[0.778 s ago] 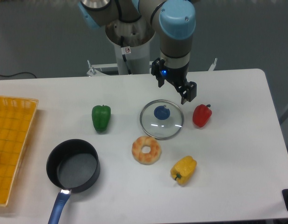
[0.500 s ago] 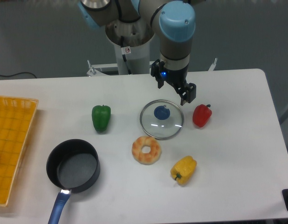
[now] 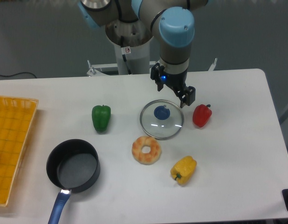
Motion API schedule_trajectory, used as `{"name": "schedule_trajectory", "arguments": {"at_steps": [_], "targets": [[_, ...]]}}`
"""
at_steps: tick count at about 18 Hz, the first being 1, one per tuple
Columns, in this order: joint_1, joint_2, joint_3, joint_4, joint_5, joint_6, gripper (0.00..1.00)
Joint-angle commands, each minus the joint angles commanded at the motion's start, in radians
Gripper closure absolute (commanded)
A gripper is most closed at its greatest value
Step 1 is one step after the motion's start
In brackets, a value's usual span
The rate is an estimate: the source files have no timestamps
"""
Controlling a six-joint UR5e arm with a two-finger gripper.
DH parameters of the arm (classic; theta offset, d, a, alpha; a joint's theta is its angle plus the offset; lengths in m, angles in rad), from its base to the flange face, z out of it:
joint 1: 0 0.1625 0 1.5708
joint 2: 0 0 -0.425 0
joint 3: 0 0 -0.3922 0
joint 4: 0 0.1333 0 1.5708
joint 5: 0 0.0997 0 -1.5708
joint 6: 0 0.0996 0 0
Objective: Pick up the donuts
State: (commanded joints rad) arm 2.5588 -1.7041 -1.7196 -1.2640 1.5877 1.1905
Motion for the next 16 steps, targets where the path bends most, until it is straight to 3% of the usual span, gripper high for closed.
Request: {"name": "schedule_trajectory", "arguments": {"at_steps": [4, 9, 13, 16], "targets": [[-0.034, -0.026, 0.002, 0.018, -0.012, -0.046, 0.0], [-0.113, -0.095, -0.003, 0.158, -0.048, -0.235, 0.0], [-0.156, -0.17, -0.003, 0.248, -0.018, -0.241, 0.0], [-0.157, -0.196, -0.002, 0.278, -0.012, -0.244, 0.0]]}}
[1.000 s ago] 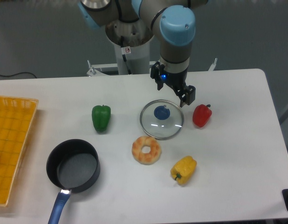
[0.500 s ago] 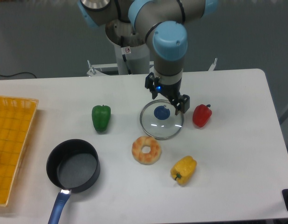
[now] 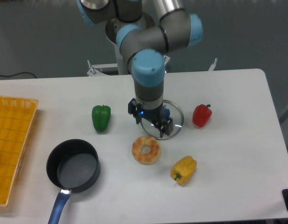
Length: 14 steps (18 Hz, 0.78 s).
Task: Pick up the donuts
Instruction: 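Move the gripper over the glazed donut and lower toward it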
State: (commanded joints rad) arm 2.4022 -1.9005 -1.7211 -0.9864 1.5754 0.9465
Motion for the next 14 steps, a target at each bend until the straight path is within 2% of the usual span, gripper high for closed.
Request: {"name": "schedule_trajectory", "arguments": {"at_steps": [5, 14], "targets": [[0.012, -0.061, 0.006, 0.024, 0.021, -0.005, 0.0], [0.028, -0.118, 0.003, 0.031, 0.044, -0.011, 0.03]]}}
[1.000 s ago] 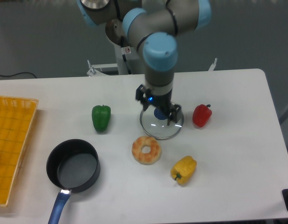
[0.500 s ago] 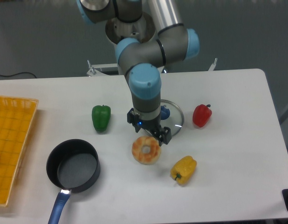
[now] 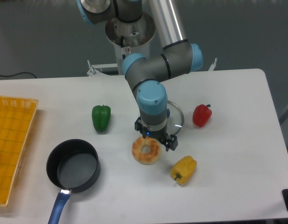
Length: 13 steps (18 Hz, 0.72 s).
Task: Pick up the donuts
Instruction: 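Move the gripper over the glazed donut and lower toward it, then lower the open gripper onto the donut and close on it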
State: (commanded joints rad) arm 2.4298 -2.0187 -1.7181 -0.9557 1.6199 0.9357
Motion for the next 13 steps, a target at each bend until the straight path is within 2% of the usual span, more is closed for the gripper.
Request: {"name": "schedule_trajectory", "arguments": {"at_steps": [8, 13], "targets": [[-0.006, -0.051, -0.002, 0.075, -0.006, -0.048, 0.04], [-0.008, -0.063, -0.002, 0.08, -0.006, -0.051, 0.07]]}}
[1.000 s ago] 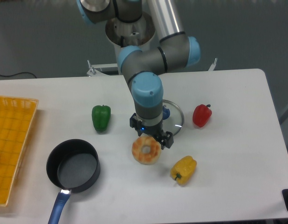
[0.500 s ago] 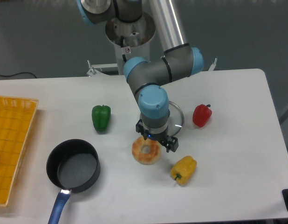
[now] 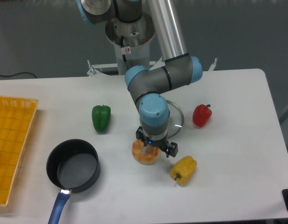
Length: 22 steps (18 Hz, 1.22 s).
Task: Pick up the donuts
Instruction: 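Lower the open gripper onto the donut and close on it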
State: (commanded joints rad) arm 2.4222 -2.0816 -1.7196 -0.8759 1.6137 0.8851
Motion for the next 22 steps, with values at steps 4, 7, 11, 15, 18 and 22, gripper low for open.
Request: {"name": "schedule_trajectory", "arguments": {"at_steps": [4, 7, 11, 15, 18, 22], "targets": [[-0.008, -0.009, 0.0, 0.011, 0.0, 0.0, 0.1], [-0.009, -0.011, 0.0, 0.014, 0.002, 0.0, 0.13], [-0.011, -0.014, 0.0, 0.017, 0.002, 0.0, 0.15], [-0.011, -0.014, 0.0, 0.017, 0.002, 0.0, 0.28], [-0.011, -0.014, -0.002, 0.017, 0.002, 0.0, 0.4], [-0.015, -0.014, -0.003, 0.015, 0.002, -0.002, 0.53]]}}
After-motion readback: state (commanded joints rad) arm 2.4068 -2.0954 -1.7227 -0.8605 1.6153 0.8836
